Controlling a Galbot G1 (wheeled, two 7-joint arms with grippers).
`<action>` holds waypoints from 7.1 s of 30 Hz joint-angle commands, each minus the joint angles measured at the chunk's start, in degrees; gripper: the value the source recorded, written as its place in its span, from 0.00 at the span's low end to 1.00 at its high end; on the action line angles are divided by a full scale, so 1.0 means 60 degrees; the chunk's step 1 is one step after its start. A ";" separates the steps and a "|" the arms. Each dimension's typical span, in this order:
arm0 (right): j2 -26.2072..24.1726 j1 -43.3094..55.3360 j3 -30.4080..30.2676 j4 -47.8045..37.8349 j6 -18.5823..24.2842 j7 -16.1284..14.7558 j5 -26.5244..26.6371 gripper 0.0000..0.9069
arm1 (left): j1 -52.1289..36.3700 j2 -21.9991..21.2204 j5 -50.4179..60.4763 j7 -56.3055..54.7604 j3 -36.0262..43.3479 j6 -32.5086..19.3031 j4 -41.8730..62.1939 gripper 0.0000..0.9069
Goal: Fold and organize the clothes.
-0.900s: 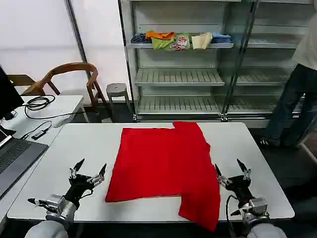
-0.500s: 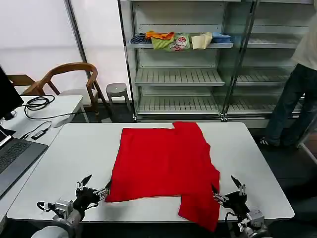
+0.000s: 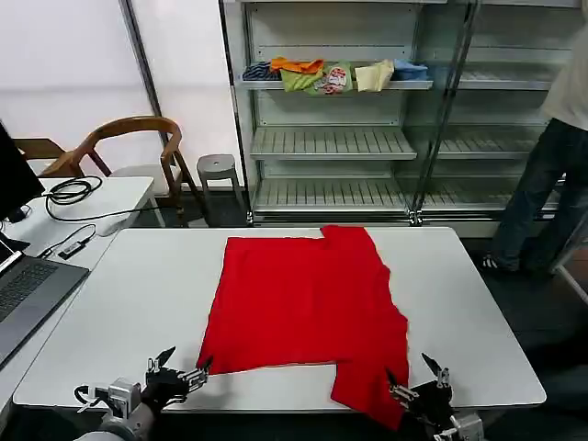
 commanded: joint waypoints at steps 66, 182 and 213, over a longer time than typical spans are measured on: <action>-0.0016 0.0144 0.0387 0.1429 0.0318 0.0071 0.0474 0.00 | -0.0185 -0.0554 -0.1245 0.0150 -0.0400 -0.0514 -0.0924 0.02; 0.0522 0.4626 -0.0897 -0.2893 -0.0503 0.0654 0.0944 1.00 | -0.3266 -0.0303 -0.1245 -0.1139 0.1366 0.0234 0.2549 1.00; 0.0598 0.5007 -0.1426 -0.3324 -0.0957 0.0458 0.1275 0.00 | -0.3347 -0.0490 -0.1075 -0.0717 0.1527 0.0024 0.2891 0.02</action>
